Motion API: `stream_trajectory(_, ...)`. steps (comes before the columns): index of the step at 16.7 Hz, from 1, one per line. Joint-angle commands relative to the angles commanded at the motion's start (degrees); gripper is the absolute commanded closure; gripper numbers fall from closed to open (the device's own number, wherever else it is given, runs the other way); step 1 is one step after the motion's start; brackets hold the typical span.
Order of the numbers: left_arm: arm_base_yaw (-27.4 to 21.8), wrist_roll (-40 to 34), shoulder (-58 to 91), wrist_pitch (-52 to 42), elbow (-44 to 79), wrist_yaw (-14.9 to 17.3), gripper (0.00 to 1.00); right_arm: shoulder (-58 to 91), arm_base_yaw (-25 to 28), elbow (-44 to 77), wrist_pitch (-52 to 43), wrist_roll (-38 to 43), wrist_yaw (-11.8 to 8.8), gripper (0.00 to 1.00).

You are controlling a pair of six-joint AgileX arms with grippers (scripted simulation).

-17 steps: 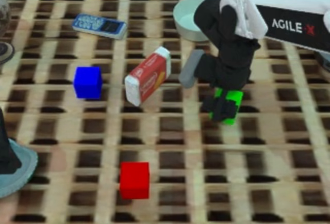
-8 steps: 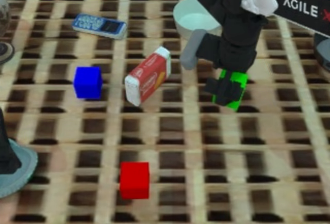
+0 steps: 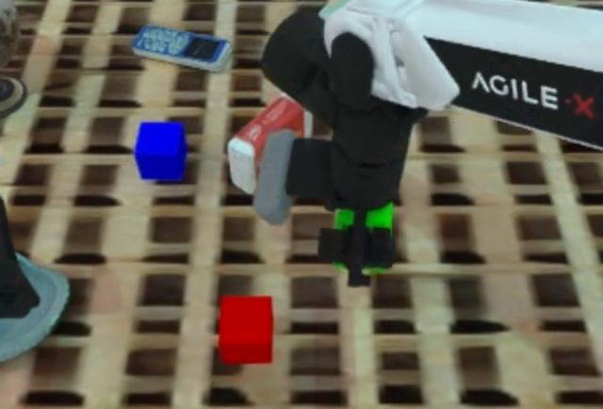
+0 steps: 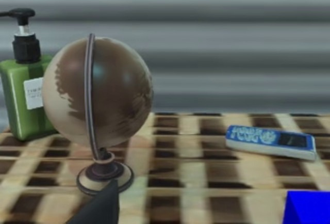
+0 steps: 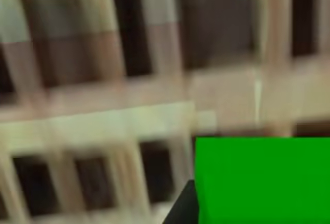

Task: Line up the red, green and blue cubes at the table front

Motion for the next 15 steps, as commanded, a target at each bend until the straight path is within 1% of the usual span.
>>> stream_trajectory(2, 0.0, 0.0, 0.0, 0.0, 0.0, 0.0, 0.00, -3.2, 4.7, -4.1, 0.8, -0.2, 0.0, 1.00)
stream_trajectory(4, 0.0, 0.0, 0.0, 0.0, 0.0, 0.0, 0.00, -5.1, 7.0, -6.5, 1.3, -0.4, 0.0, 1.00)
stream_trajectory(10, 0.0, 0.0, 0.0, 0.0, 0.0, 0.0, 0.00, -4.8, 7.2, -7.3, 2.2, -0.4, -0.1, 1.00)
stream_trajectory(15, 0.0, 0.0, 0.0, 0.0, 0.0, 0.0, 0.00, -2.3, 7.2, -14.0, 12.2, -0.3, 0.0, 1.00)
